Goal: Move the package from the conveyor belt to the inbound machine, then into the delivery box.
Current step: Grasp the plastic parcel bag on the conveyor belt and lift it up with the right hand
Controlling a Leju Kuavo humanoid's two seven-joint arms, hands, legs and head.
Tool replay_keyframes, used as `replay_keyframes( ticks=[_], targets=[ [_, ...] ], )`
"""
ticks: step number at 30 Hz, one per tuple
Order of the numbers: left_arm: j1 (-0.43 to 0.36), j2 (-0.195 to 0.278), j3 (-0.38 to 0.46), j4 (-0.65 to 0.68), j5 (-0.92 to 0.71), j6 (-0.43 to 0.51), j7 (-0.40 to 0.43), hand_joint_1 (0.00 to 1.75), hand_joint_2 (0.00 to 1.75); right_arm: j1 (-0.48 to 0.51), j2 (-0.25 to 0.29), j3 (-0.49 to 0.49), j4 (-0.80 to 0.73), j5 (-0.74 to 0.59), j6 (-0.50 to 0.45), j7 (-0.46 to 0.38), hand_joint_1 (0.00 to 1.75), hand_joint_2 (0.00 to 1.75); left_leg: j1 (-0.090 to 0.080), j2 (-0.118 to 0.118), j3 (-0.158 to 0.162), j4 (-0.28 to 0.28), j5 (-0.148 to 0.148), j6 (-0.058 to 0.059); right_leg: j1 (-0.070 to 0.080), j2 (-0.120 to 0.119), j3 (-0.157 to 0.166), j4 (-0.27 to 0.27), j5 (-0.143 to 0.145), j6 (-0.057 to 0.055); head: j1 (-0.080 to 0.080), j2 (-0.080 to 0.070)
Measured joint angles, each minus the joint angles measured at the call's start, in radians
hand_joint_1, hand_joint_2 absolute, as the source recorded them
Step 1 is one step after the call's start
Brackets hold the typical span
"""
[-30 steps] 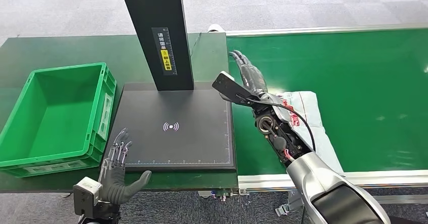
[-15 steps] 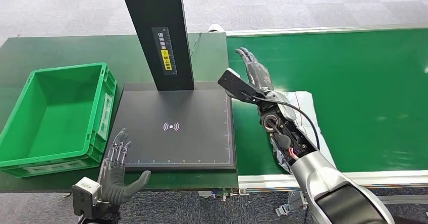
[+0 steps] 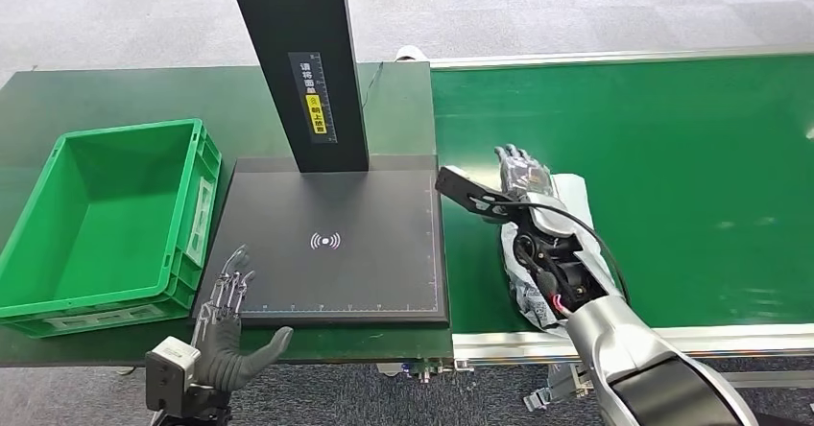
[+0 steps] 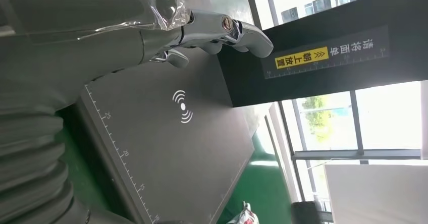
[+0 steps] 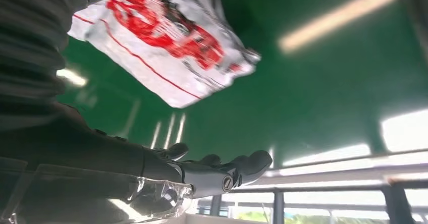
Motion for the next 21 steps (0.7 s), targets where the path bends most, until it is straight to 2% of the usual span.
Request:
replay_keyframes(
  ticks=[4,8,11,15,21],
  targets=[
    [-0.008,-0.005,-0.002,0.004,-0.001,0.009,0.007,0.0,1.75,0.038,-0.016,-0.021,0.031,0.06,0.026,-0.009,0.0,1.75,0.0,0.0,0.0,0.0,0.0,0.0,0.0,0.0,0.0,0.0,0.0,0.0,0.0,0.0],
    [-0.008,-0.005,-0.003,0.007,0.003,0.013,0.006,0.0,1.75,0.074,-0.038,-0.035,0.042,0.086,0.035,-0.049,0.0,1.75,0.0,0.0,0.0,0.0,0.0,0.0,0.0,0.0,0.0,0.0,0.0,0.0,0.0,0.0],
    [-0.009,-0.004,-0.004,0.012,0.012,0.016,-0.002,0.0,1.75,0.089,-0.053,-0.039,0.046,0.095,0.084,-0.094,0.0,1.75,0.0,0.0,0.0,0.0,0.0,0.0,0.0,0.0,0.0,0.0,0.0,0.0,0.0,0.0],
    [-0.025,0.002,-0.007,0.033,0.025,0.016,-0.007,0.0,1.75,0.093,-0.066,-0.038,0.058,0.08,0.199,-0.224,0.0,1.75,0.0,0.0,0.0,0.0,0.0,0.0,0.0,0.0,0.0,0.0,0.0,0.0,0.0,0.0],
    [-0.065,0.014,-0.013,0.07,0.05,0.01,-0.01,0.0,1.75,0.087,-0.106,0.008,0.069,0.014,0.422,-0.44,0.0,1.75,0.0,0.0,0.0,0.0,0.0,0.0,0.0,0.0,0.001,0.0,0.0,0.0,0.0,0.0]
  ],
)
